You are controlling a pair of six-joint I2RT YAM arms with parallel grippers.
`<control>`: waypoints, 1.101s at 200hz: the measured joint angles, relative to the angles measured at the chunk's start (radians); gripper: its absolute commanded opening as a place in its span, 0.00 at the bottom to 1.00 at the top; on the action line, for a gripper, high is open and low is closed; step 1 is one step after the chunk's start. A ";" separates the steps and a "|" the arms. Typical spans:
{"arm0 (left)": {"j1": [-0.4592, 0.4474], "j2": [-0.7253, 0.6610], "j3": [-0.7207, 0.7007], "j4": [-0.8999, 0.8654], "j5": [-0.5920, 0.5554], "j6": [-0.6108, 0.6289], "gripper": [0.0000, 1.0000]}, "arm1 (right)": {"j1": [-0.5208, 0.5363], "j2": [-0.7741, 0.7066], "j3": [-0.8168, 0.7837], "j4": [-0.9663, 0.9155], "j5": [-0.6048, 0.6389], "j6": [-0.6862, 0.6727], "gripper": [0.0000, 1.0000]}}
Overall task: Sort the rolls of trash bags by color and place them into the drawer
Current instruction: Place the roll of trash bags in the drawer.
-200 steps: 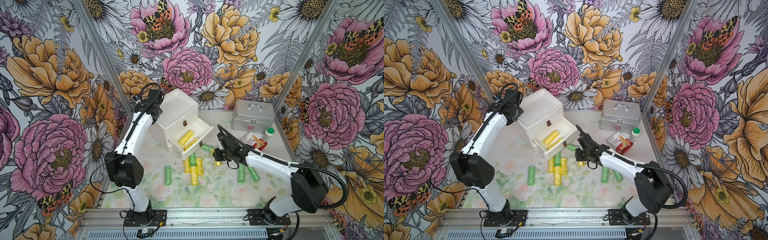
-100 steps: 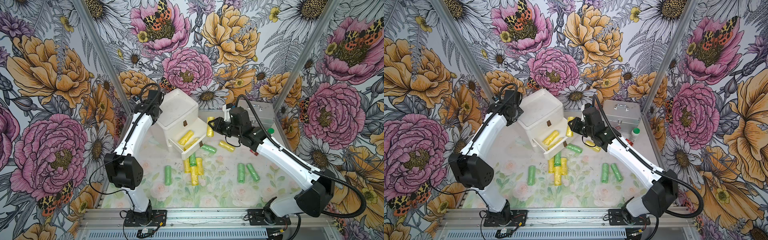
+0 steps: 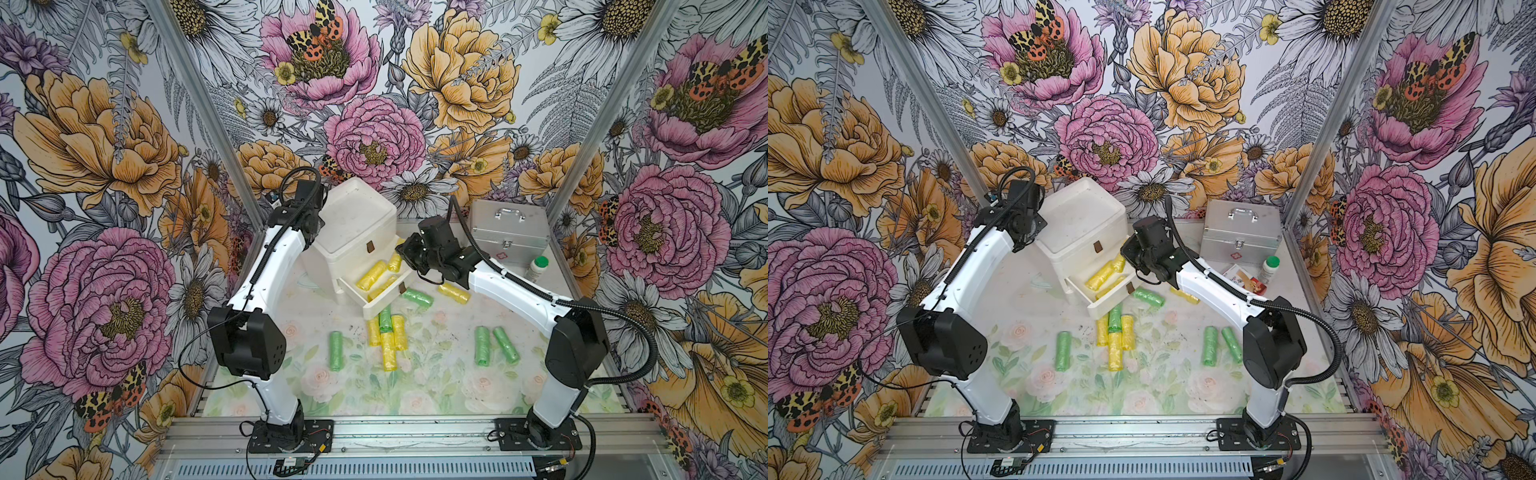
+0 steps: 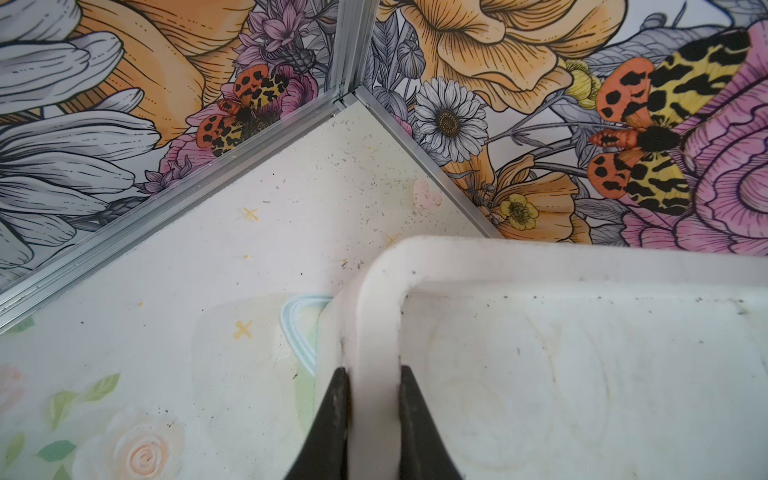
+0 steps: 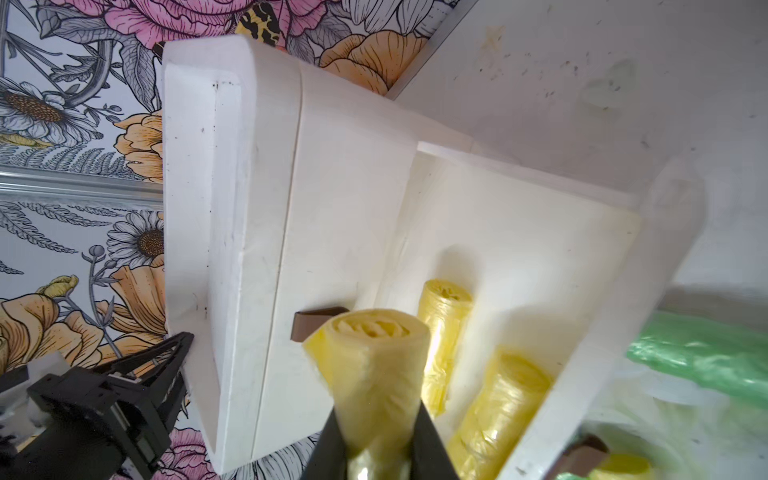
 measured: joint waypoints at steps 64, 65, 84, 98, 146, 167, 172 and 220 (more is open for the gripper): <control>0.000 -0.007 -0.007 0.005 0.006 0.000 0.00 | 0.030 0.097 0.053 0.036 -0.007 0.091 0.23; 0.000 -0.008 -0.008 0.005 0.007 0.000 0.00 | 0.030 0.099 0.054 0.036 -0.007 0.093 0.23; 0.000 -0.018 -0.015 0.010 0.021 0.001 0.00 | 0.034 0.130 0.063 0.036 -0.008 0.112 0.23; 0.000 -0.019 -0.017 0.011 0.037 0.001 0.00 | 0.037 0.153 0.075 0.037 -0.011 0.126 0.23; 0.000 -0.020 -0.018 0.015 0.061 0.009 0.00 | 0.044 0.200 0.114 0.029 -0.010 0.165 0.24; 0.000 -0.020 -0.018 0.015 0.062 0.009 0.00 | 0.047 0.209 0.122 0.027 -0.011 0.179 0.25; 0.000 -0.020 -0.018 0.015 0.062 0.009 0.00 | 0.049 0.210 0.122 0.027 -0.010 0.182 0.26; 0.000 -0.024 -0.023 0.019 0.064 0.009 0.00 | 0.057 0.232 0.122 0.024 -0.010 0.211 0.55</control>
